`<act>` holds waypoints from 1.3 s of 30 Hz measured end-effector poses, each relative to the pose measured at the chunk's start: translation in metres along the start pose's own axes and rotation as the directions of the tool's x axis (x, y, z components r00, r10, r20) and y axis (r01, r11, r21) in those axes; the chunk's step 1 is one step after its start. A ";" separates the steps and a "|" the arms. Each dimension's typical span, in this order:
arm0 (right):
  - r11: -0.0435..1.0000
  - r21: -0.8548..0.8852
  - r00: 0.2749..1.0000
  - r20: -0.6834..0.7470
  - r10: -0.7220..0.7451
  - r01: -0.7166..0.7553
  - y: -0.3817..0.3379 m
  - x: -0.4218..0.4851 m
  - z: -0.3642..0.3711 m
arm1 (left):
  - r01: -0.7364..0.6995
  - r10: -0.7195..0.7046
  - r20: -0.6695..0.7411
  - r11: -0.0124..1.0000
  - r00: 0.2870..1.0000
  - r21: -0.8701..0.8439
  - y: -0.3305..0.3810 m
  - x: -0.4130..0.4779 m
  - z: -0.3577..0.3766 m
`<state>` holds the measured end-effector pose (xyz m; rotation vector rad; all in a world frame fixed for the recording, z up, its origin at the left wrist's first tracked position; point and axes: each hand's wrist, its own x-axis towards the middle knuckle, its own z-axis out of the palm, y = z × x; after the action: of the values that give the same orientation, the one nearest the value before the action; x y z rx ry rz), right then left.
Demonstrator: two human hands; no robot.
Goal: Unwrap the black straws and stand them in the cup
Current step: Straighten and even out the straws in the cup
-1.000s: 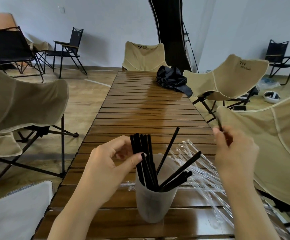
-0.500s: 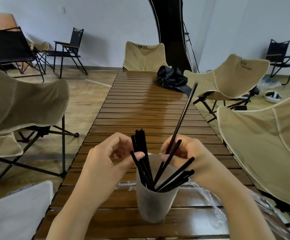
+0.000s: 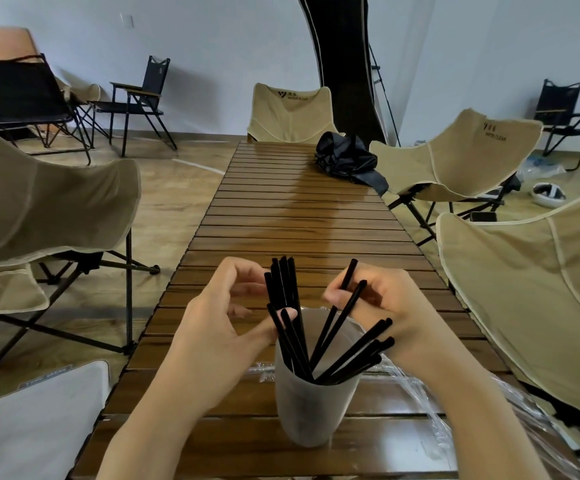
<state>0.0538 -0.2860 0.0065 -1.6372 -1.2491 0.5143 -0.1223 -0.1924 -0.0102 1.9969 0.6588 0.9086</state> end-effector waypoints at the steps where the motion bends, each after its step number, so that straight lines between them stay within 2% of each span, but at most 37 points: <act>1: 1.000 -0.011 1.000 0.014 0.010 -0.010 0.000 0.000 0.001 | 0.017 -0.017 0.000 1.000 1.000 -0.014 0.000 0.000 0.002; 7: 0.999 -0.040 1.000 -0.012 -0.024 0.024 -0.002 0.000 0.006 | -0.012 0.006 0.073 0.997 0.997 0.080 0.003 0.000 0.012; 14: 0.991 0.120 0.985 0.157 -0.068 0.050 -0.002 0.000 0.010 | 0.041 -0.042 0.012 0.997 0.999 0.071 0.003 0.000 0.012; 18: 0.991 0.096 0.969 0.219 -0.117 0.098 0.004 0.002 0.009 | 0.042 -0.042 0.004 0.997 0.999 0.058 0.004 0.000 0.014; 23: 0.995 -0.031 0.983 0.162 -0.083 0.090 0.015 0.004 0.012 | -0.006 0.006 -0.012 0.998 1.000 0.070 0.007 0.001 0.014; 26: 0.997 0.066 0.981 0.192 -0.042 0.030 0.014 0.002 0.011 | -0.010 0.011 -0.015 0.998 1.000 0.068 0.007 0.001 0.013; 29: 0.998 0.059 0.982 0.187 -0.010 -0.001 0.010 0.002 0.013 | -0.010 0.011 -0.011 0.998 1.000 0.067 0.007 0.000 0.013; 39: 0.996 0.090 0.998 0.051 -0.027 0.022 0.005 0.000 0.009 | 0.012 -0.011 -0.014 0.997 1.000 0.076 0.006 0.000 0.012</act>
<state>0.0493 -0.2821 -0.0021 -1.5405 -1.2644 0.5927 -0.1120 -0.2009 -0.0101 2.0536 0.7212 0.9035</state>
